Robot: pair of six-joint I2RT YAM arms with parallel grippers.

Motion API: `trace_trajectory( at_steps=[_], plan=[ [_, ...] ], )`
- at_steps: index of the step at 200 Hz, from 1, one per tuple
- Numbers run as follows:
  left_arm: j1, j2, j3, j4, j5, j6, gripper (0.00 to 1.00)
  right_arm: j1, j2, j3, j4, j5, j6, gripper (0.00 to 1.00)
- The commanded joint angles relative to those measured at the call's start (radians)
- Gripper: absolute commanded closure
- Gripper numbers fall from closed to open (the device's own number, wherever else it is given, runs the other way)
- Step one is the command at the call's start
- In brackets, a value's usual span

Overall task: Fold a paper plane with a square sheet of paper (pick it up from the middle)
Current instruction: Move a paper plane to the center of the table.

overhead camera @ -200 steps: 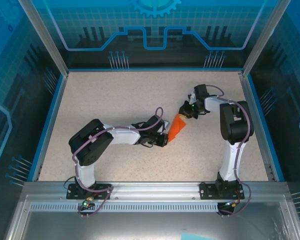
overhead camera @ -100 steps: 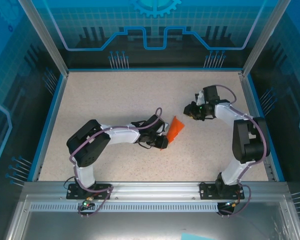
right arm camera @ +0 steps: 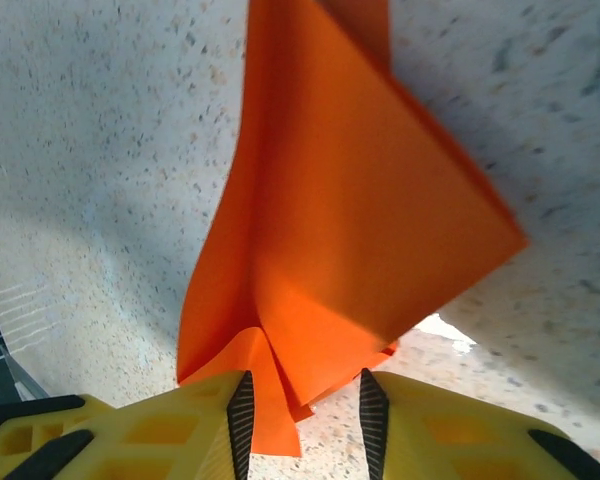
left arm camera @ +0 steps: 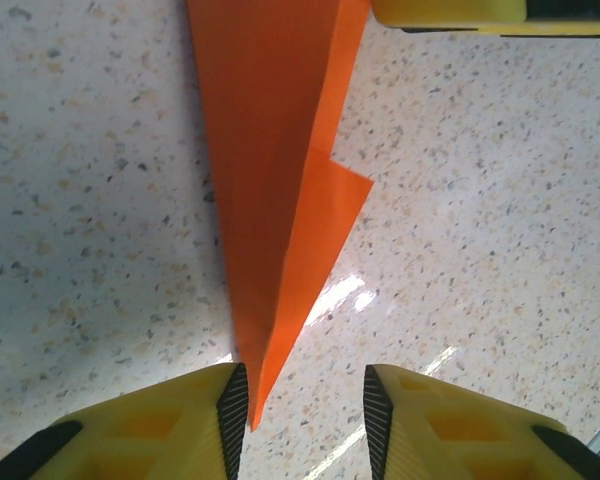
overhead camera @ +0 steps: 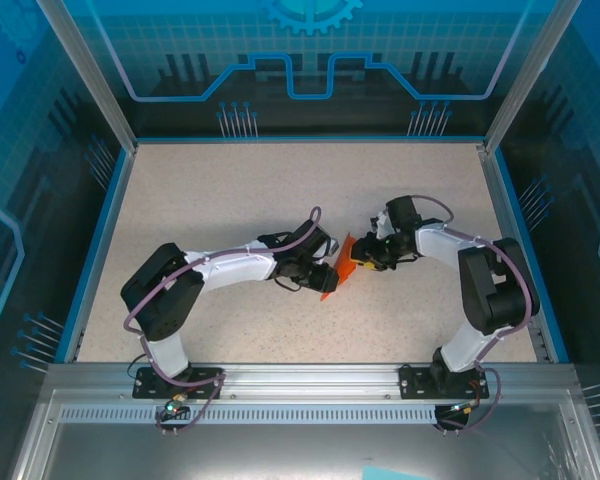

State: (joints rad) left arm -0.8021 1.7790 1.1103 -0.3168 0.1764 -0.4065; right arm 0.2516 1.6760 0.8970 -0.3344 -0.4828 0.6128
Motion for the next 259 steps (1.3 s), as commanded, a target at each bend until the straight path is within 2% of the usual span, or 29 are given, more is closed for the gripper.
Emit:
trace_trajectory(
  at_steps=[1, 46, 94, 194, 213, 259],
  plan=[
    [-0.001, 0.004, 0.035, -0.043, -0.012, 0.037, 0.61, 0.027, 0.016, -0.012, 0.034, -0.020, 0.036, 0.63],
    [0.000, 0.045, 0.044, -0.005, 0.015, 0.031, 0.60, 0.045, 0.033, -0.011, 0.043, -0.016, 0.044, 0.61],
    [0.000, 0.103, 0.092, -0.016, -0.017, 0.047, 0.61, 0.046, 0.044, -0.010, 0.044, -0.014, 0.039, 0.60],
    [0.003, 0.130, 0.111, -0.026, -0.050, 0.053, 0.96, 0.027, 0.021, -0.040, 0.060, -0.036, 0.036, 0.59],
    [0.009, 0.108, 0.106, -0.029, -0.049, 0.049, 0.98, 0.012, 0.004, -0.053, 0.069, -0.056, 0.034, 0.59],
    [0.044, 0.033, 0.084, 0.008, 0.042, 0.003, 0.99, -0.022, -0.052, -0.088, 0.101, -0.149, 0.056, 0.58]
  ],
)
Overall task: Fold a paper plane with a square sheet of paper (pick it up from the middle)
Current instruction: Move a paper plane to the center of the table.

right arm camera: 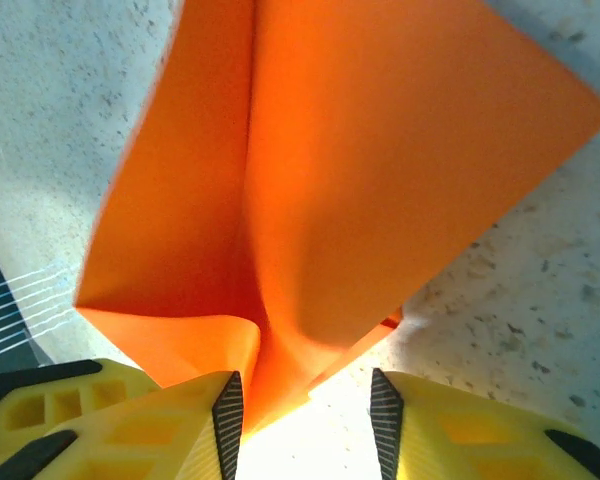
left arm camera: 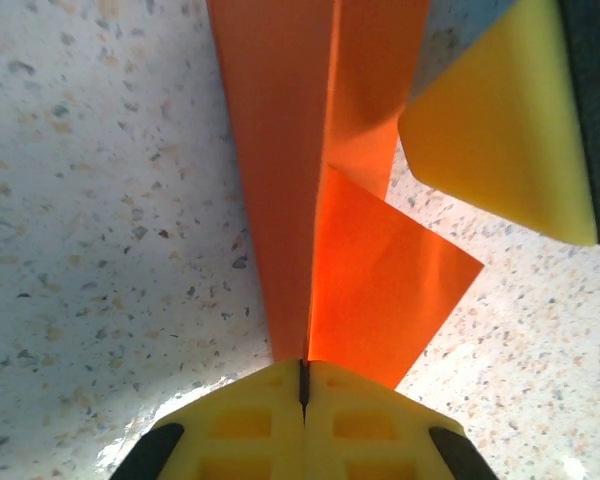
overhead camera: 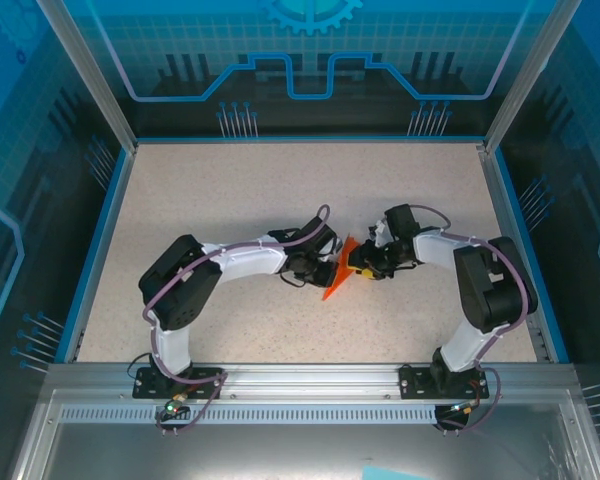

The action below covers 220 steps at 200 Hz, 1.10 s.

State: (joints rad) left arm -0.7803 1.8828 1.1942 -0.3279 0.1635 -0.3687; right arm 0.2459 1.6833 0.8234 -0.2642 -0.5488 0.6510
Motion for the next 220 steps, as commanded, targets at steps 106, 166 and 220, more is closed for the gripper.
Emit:
trace_trajectory(
  at_steps=[106, 166, 220],
  plan=[
    [0.082, -0.159, -0.048, 0.133, 0.162, -0.159, 0.99, -0.041, -0.156, -0.137, 0.228, -0.233, 0.204, 0.51],
    [0.084, -0.167, -0.056, 0.153, 0.186, -0.178, 0.99, -0.065, -0.191, -0.173, 0.331, -0.283, 0.295, 0.47],
    [0.082, -0.161, -0.053, 0.146, 0.191, -0.160, 0.98, -0.066, -0.195, -0.182, 0.372, -0.308, 0.332, 0.49]
  ],
)
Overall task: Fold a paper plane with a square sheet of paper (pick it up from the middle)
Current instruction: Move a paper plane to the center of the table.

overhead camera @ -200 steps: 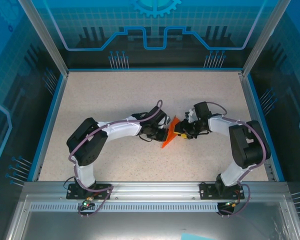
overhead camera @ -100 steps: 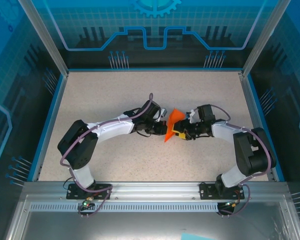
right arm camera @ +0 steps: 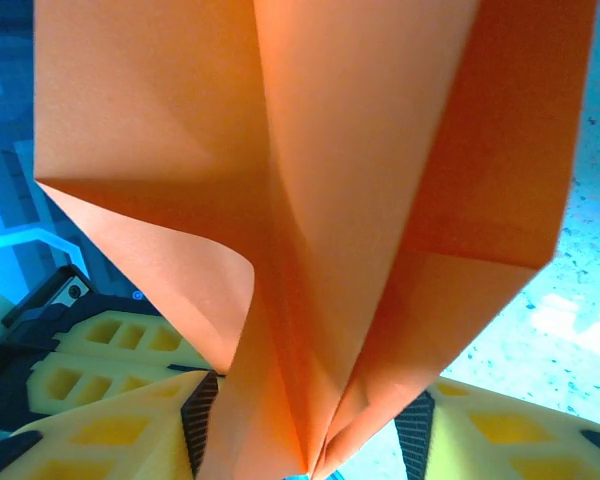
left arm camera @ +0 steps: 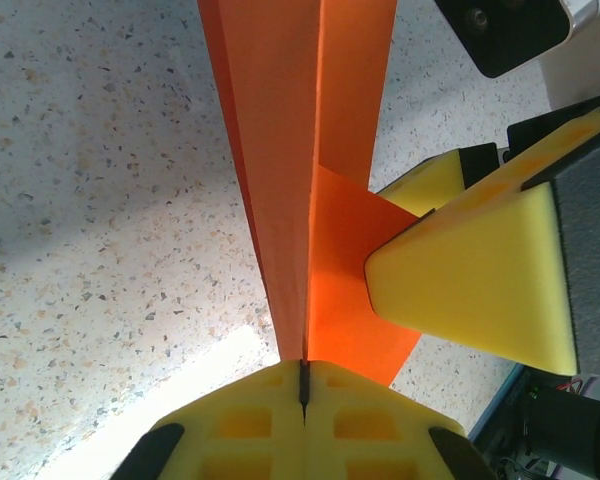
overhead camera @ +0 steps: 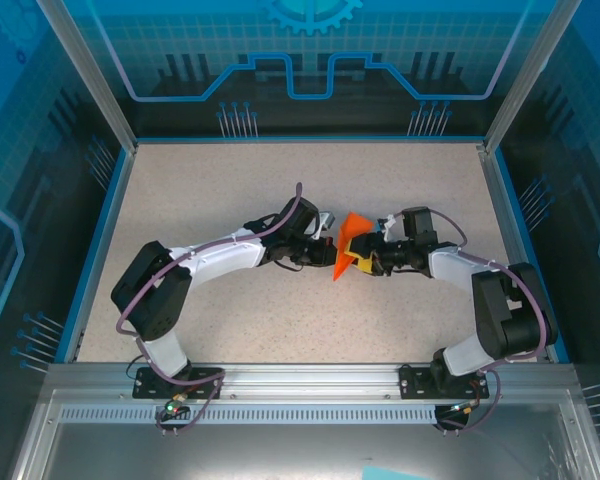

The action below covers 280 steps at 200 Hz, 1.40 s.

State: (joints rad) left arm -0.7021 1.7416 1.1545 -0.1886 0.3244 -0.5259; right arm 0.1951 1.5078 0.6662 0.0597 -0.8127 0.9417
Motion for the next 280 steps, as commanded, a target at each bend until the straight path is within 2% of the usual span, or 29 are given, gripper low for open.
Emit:
trace_trajectory(
  at_steps=[1, 169, 280],
  plan=[
    [0.005, -0.020, -0.013, 0.007, 0.030, -0.002, 0.98, -0.015, -0.020, -0.026, 0.050, -0.046, 0.043, 0.49],
    [0.005, -0.024, -0.016, -0.007, 0.017, 0.026, 0.98, -0.020, -0.135, -0.010, -0.191, -0.006, -0.061, 0.48],
    [0.005, -0.026, -0.026, 0.014, 0.031, 0.015, 0.98, -0.020, -0.053, 0.021, -0.076, -0.016, -0.011, 0.48]
  ],
)
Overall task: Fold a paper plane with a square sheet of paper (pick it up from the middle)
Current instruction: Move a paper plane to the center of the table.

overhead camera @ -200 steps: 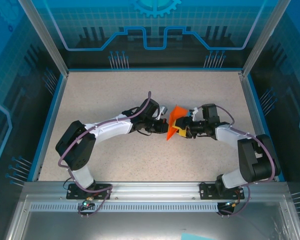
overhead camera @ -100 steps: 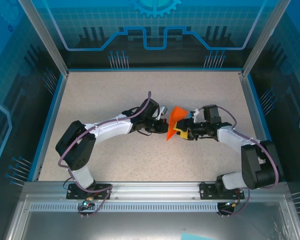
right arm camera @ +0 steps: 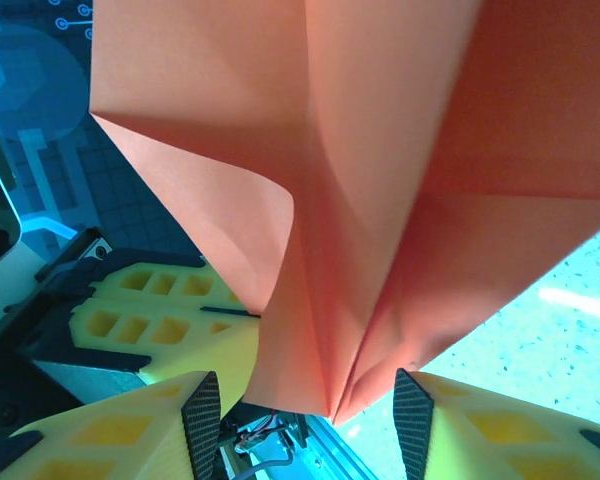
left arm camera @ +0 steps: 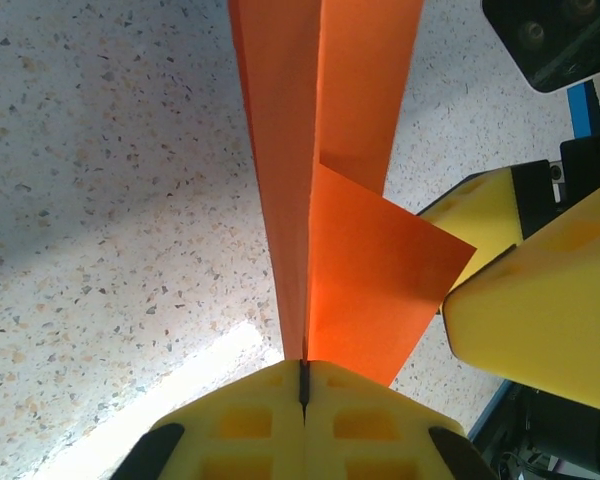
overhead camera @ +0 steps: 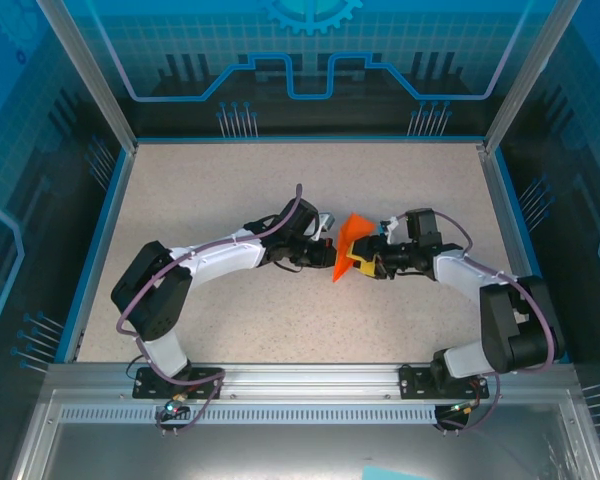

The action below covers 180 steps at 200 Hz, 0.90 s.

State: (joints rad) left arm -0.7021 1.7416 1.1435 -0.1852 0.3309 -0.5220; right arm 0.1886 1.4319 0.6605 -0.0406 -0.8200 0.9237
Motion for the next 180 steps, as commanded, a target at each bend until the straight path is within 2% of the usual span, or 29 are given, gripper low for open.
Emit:
trace_trajectory(
  at_steps=[1, 56, 180],
  plan=[
    [0.005, -0.025, -0.015, 0.011, 0.025, 0.011, 0.98, -0.013, 0.024, 0.027, 0.027, -0.009, 0.008, 0.48],
    [0.004, -0.019, -0.002, 0.009, 0.030, 0.010, 0.98, -0.004, 0.067, 0.034, 0.035, -0.001, 0.002, 0.48],
    [0.006, -0.017, 0.001, -0.006, 0.022, 0.025, 0.98, -0.004, 0.025, 0.016, -0.027, 0.017, -0.029, 0.47]
  ],
)
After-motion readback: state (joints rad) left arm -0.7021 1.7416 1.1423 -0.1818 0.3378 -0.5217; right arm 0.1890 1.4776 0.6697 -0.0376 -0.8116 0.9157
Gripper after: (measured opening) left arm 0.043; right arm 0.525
